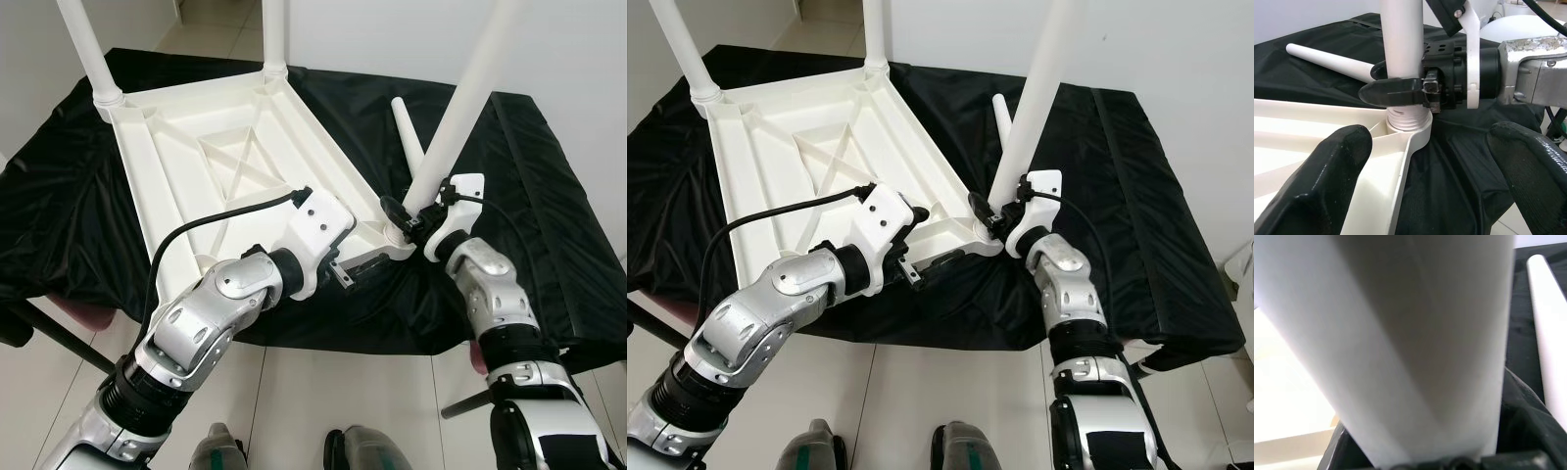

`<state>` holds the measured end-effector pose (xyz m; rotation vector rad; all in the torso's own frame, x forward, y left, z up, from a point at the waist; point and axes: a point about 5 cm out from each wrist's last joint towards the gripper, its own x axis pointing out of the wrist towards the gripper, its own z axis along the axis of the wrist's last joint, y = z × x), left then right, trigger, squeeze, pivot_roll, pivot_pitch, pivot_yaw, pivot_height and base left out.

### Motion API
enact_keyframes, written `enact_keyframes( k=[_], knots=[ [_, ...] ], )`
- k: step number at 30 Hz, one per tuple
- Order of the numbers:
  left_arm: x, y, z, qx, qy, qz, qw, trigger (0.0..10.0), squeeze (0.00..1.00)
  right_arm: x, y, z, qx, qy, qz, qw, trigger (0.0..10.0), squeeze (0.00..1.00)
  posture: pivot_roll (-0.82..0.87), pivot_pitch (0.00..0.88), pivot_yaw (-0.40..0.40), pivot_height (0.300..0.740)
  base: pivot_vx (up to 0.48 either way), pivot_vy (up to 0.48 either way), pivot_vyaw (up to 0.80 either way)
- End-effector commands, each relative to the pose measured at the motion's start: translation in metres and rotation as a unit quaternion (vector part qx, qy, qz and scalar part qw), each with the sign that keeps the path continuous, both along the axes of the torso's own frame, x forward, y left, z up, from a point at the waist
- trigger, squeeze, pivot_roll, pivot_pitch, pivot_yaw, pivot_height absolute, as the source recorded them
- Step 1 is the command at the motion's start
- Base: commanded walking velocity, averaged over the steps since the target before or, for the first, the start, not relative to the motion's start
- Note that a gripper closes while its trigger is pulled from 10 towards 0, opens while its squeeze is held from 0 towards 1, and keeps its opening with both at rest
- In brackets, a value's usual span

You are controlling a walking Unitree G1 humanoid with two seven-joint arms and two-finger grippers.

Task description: Building children table

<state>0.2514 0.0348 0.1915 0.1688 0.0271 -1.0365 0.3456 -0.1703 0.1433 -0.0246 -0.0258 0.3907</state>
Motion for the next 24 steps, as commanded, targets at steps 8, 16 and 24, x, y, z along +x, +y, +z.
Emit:
enact_keyframes(
  k=[8, 16, 24],
  knots=[
    [-0.005, -0.003, 0.001, 0.003, 0.004, -0.036, 0.999, 10.0, 0.0, 0.002, 0.004, -0.001, 0.034, 0.016, -0.1, 0.994, 10.0, 0.0, -0.04, 0.03, -0.019, 0.74, 0.0, 0.0, 0.0],
    [-0.004, -0.003, 0.001, 0.002, 0.003, -0.035, 0.999, 10.0, 0.0, -0.014, 0.018, -0.006, 0.065, 0.012, -0.269, 0.961, 10.0, 0.0, -0.03, 0.029, -0.03, 0.74, 0.0, 0.0, 0.0],
    [-0.005, -0.003, 0.001, 0.0, 0.004, -0.032, 0.999, 10.0, 0.0, -0.023, 0.032, -0.009, 0.076, 0.019, -0.302, 0.95, 10.0, 0.0, -0.03, 0.03, -0.031, 0.74, 0.0, 0.0, 0.0]
  ],
)
